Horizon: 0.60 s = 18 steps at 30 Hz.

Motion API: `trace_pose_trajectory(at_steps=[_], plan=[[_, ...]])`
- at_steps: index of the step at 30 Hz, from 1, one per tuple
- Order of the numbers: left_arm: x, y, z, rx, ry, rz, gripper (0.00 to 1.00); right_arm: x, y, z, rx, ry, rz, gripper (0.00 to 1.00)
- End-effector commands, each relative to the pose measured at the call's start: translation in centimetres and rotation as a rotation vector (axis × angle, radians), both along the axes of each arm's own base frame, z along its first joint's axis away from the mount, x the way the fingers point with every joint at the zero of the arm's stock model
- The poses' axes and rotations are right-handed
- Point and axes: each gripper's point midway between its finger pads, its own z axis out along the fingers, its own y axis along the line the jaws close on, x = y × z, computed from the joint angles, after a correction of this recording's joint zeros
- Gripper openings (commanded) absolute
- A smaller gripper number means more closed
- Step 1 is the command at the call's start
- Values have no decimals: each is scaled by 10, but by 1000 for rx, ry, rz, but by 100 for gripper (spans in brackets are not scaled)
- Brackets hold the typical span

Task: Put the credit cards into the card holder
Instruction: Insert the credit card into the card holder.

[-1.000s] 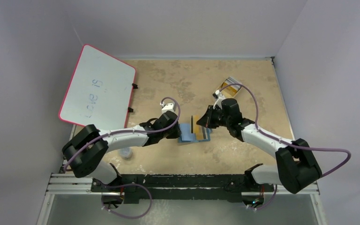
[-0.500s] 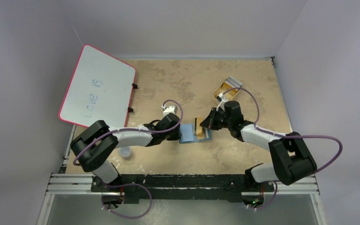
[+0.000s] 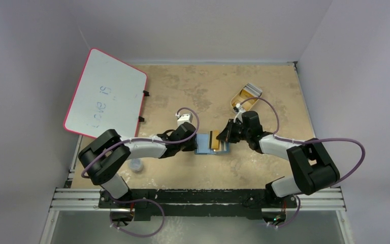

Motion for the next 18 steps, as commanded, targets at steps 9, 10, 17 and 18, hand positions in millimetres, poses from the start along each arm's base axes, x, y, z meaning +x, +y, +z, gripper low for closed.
trace_pose_trajectory(at_steps=[9,10,17,18], plan=[[-4,24,-33,127,65,67,9,-18,-13,-23,-95,77,30,0],[-5,25,-34,134,66,70,9,-18,-14,-24,-102,78,30,0],[-6,30,-38,147,78,88,9,-10,-17,-22,-130,69,9,0],[-6,29,-38,145,80,87,9,-10,-17,-22,-128,70,9,0]])
